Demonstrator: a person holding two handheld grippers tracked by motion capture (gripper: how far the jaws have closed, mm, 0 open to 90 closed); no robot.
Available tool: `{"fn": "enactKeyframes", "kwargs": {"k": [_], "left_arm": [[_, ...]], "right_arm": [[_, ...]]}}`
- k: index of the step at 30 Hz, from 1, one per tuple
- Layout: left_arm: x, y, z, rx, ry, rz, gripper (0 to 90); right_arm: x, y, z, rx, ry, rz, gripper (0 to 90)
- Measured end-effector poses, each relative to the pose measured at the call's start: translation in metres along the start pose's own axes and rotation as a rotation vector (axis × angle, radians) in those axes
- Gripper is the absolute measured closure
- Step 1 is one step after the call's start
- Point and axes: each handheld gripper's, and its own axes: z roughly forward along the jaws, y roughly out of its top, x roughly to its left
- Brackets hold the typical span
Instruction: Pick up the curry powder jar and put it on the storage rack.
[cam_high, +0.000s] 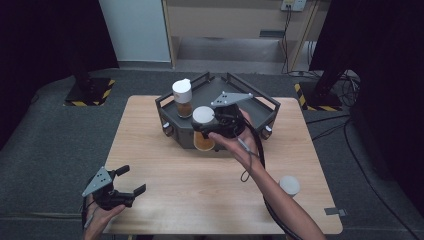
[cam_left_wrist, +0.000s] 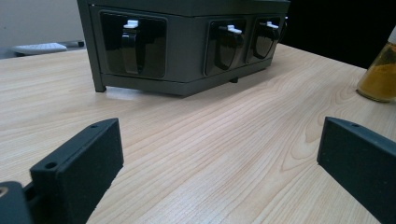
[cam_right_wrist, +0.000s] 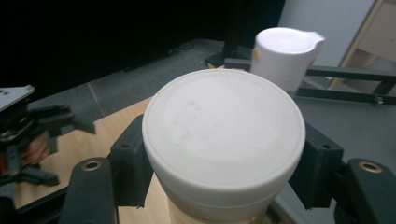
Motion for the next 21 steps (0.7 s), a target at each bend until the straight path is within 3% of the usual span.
{"fn": "enactKeyframes", "kwargs": {"k": [9, 21], "left_arm": [[0.000, 0.000, 0.000, 0.003, -0.001, 0.003, 0.0], [0.000, 0.000, 0.000, 0.004, -0.001, 0.004, 0.0]], "right_arm": [[-0.014, 0.017, 0.011, 0.003, -0.073, 0.023, 33.3], [-0.033, 0.029, 0.038, 0.014, -0.179, 0.081, 33.3]]}}
